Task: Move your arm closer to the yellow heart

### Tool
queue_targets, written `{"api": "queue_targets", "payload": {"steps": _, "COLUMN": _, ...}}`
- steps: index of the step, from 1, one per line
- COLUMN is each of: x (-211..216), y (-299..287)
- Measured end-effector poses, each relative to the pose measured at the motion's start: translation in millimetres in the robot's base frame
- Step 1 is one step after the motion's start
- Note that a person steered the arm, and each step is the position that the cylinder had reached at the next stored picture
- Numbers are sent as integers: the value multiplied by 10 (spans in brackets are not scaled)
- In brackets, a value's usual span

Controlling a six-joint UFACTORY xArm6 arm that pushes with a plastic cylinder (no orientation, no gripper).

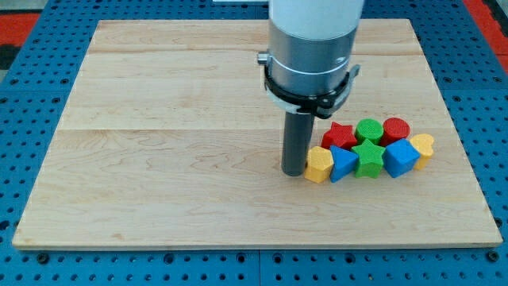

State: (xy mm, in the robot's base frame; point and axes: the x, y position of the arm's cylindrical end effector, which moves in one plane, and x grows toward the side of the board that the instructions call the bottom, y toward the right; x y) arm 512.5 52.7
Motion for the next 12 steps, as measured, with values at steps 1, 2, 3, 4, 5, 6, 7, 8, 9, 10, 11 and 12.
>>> {"api": "queue_targets", "payload": {"steps": 1, "x": 0, "y": 100}}
{"api": "queue_targets", "payload": {"steps": 2, "x": 15, "y": 91}}
{"api": "queue_targets", "payload": {"steps": 3, "x": 482, "y": 8}}
{"api": "queue_targets", "payload": {"steps": 4, "x": 889, "y": 384}}
{"api": "queue_targets", "payload": {"steps": 5, "x": 909, "y": 1160}}
{"api": "queue_targets", "payload": {"steps": 6, "x": 851, "y": 1774}}
{"api": "queue_targets", "payload": {"steps": 7, "x": 629, "y": 2216}}
{"api": "queue_targets", "payload": {"steps": 8, "x": 306, "y": 2602}}
{"api": "queue_targets", "payload": {"steps": 9, "x": 34, "y": 2799}}
{"api": "queue_targets", "payload": {"steps": 10, "x": -150, "y": 2801}}
{"api": "queue_targets", "payload": {"steps": 11, "x": -123, "y": 2801}}
{"api": "queue_targets", "payload": {"steps": 12, "x": 69, "y": 2781}}
